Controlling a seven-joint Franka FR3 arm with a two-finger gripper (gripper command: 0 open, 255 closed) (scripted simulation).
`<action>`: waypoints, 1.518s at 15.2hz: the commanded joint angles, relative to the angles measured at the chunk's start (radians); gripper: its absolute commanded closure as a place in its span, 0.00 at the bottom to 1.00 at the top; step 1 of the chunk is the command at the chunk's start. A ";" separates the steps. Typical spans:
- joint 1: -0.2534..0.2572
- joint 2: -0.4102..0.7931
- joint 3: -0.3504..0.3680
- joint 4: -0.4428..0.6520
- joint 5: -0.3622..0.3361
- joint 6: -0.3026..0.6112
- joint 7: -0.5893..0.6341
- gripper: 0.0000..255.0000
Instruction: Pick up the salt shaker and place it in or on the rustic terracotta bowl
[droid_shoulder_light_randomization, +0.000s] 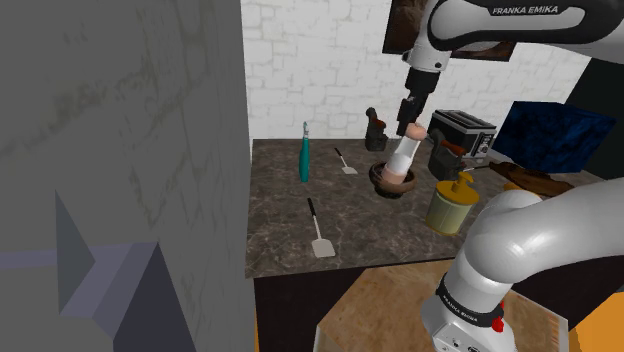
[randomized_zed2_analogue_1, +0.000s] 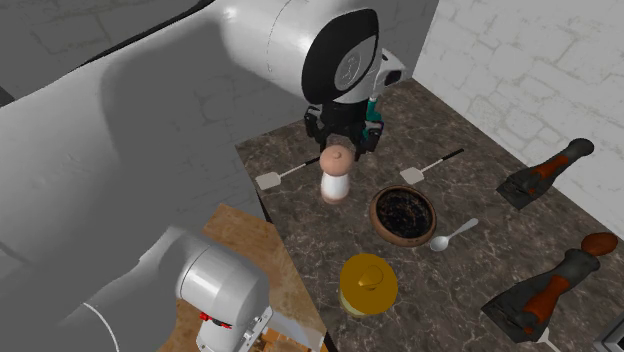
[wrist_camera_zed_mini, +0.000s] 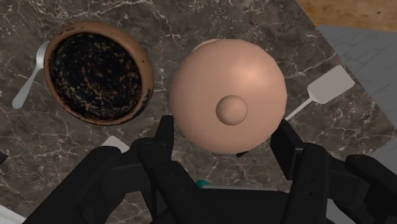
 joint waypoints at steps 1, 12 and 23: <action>0.003 0.063 -0.034 0.067 -0.008 0.000 -0.035 1.00; 0.032 0.431 -0.259 0.477 0.032 -0.023 -0.283 1.00; 0.030 0.563 -0.341 0.535 0.087 0.043 -0.378 1.00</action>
